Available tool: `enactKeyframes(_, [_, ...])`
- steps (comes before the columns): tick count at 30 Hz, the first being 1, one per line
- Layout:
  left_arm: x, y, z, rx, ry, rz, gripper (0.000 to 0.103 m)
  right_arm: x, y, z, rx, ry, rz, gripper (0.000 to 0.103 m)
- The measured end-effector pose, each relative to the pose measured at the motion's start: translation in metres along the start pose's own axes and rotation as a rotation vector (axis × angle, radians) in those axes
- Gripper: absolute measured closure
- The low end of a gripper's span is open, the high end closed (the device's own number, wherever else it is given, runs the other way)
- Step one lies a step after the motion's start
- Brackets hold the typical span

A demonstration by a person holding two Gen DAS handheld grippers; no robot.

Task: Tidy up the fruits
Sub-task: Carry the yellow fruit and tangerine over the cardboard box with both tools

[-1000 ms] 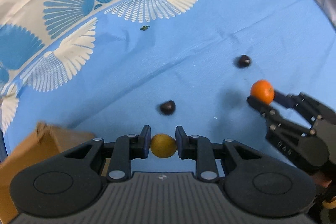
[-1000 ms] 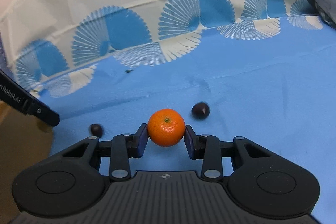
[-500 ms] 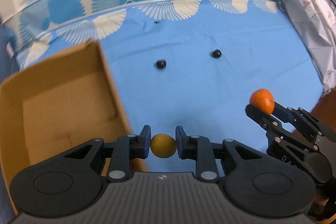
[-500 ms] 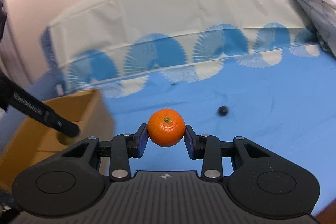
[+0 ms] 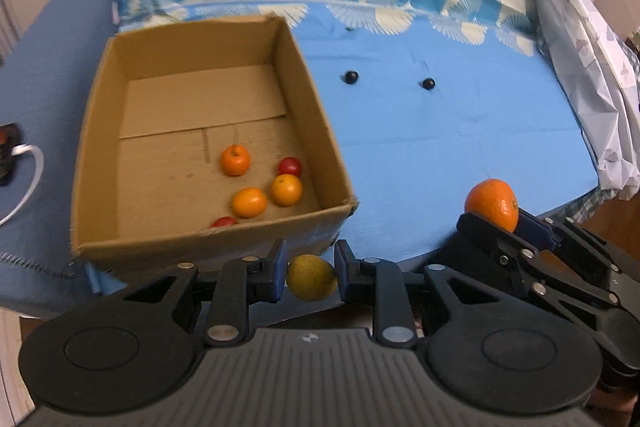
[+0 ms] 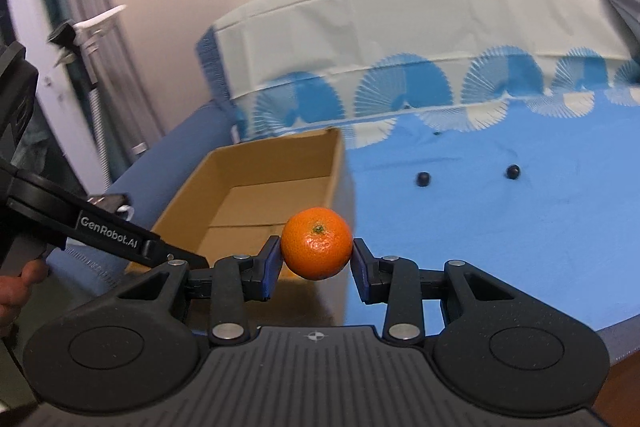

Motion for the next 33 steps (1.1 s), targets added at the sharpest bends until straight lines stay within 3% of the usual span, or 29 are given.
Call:
enactKeyframes(12, [-0.037,0.017,0.061,-0.009,-0.100,0.056,0.075,-0.005,0.055,0.037,0.070,-0.028,0.114,0.064])
enactKeyframes(33, [-0.045,0.030,0.061,-0.021,-0.103,0.094,0.075,-0.009,0.062,0.037,0.074,0.005,0.150,0.064])
Point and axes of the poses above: each gripper's, at about its wrist camera, not at the fingertips, and z roughly against the way its jaws point, y to its left, x to its top, the point moved 2 cm from there along -z, roughly the way its jaws point, and after that the axes turned 10 degrees about -y, right-handed, at the moved point
